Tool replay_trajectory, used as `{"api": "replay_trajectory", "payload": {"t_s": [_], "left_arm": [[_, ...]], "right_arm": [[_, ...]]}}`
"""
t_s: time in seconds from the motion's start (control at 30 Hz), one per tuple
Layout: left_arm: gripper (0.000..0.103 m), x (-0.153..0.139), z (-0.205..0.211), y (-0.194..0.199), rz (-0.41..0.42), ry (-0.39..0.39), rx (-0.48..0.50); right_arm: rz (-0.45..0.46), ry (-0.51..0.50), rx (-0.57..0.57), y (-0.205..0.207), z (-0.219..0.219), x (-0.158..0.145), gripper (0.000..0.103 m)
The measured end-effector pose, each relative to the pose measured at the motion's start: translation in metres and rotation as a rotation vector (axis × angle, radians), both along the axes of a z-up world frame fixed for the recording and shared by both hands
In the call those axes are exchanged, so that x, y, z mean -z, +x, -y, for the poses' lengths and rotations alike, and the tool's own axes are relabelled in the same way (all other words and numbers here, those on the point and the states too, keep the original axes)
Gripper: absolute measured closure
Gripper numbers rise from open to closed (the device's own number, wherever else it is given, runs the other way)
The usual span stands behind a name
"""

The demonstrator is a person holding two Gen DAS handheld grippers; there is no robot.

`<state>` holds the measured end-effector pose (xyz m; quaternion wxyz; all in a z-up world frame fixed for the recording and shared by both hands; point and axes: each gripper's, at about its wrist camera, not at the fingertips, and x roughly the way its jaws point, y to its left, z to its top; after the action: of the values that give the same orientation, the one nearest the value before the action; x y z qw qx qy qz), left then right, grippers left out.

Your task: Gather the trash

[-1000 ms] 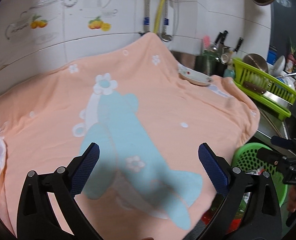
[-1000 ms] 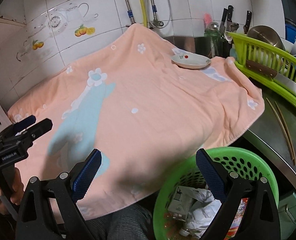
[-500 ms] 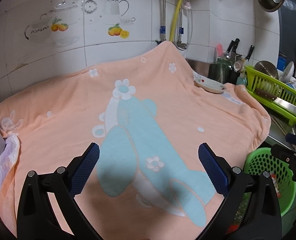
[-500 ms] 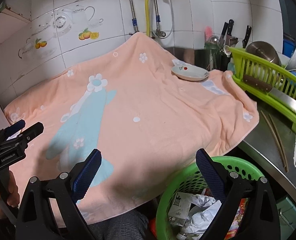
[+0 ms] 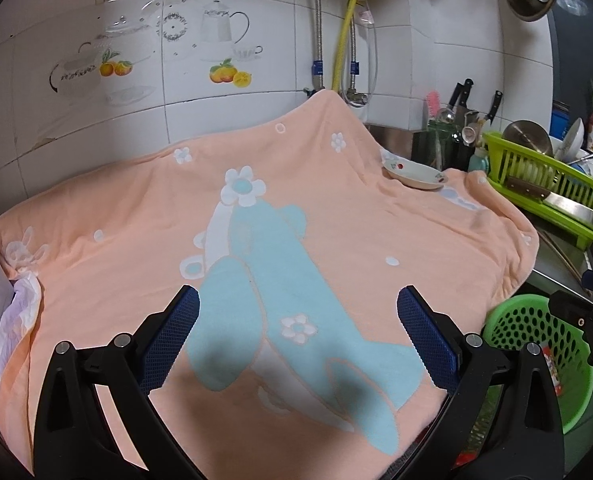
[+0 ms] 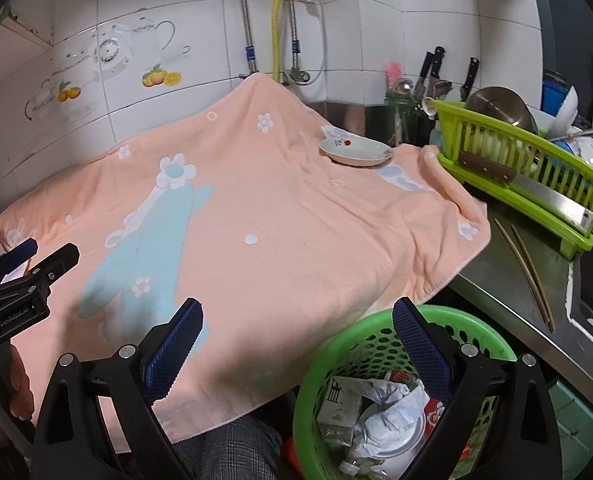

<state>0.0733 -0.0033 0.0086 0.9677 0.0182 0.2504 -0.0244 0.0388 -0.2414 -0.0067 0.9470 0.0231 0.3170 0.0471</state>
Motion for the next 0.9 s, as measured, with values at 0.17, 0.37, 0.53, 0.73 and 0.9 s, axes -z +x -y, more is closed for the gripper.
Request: {"api": "replay_trajectory", "payload": {"t_s": [0.17,0.37,0.53,0.73,0.9], "left_arm": [[0.005,0.000,0.007,-0.009,0.009,0.014,0.008],[0.005,-0.001,0.012,-0.021,0.018,0.022,0.013],[0.005,-0.003,0.017,-0.027,0.026,0.028,0.020],[0.005,-0.004,0.026,-0.036,0.036,0.041,0.036],[0.005,-0.004,0.032,-0.042,0.043,0.046,0.048]], "right_arm": [[0.008,0.009,0.017,-0.010,0.006,0.000,0.010],[0.019,0.015,0.032,-0.023,0.011,-0.002,0.010],[0.028,0.025,0.039,-0.034,0.017,-0.003,0.010],[0.033,0.037,0.047,-0.042,0.023,-0.003,0.010],[0.042,0.041,0.054,-0.048,0.028,-0.004,0.010]]}}
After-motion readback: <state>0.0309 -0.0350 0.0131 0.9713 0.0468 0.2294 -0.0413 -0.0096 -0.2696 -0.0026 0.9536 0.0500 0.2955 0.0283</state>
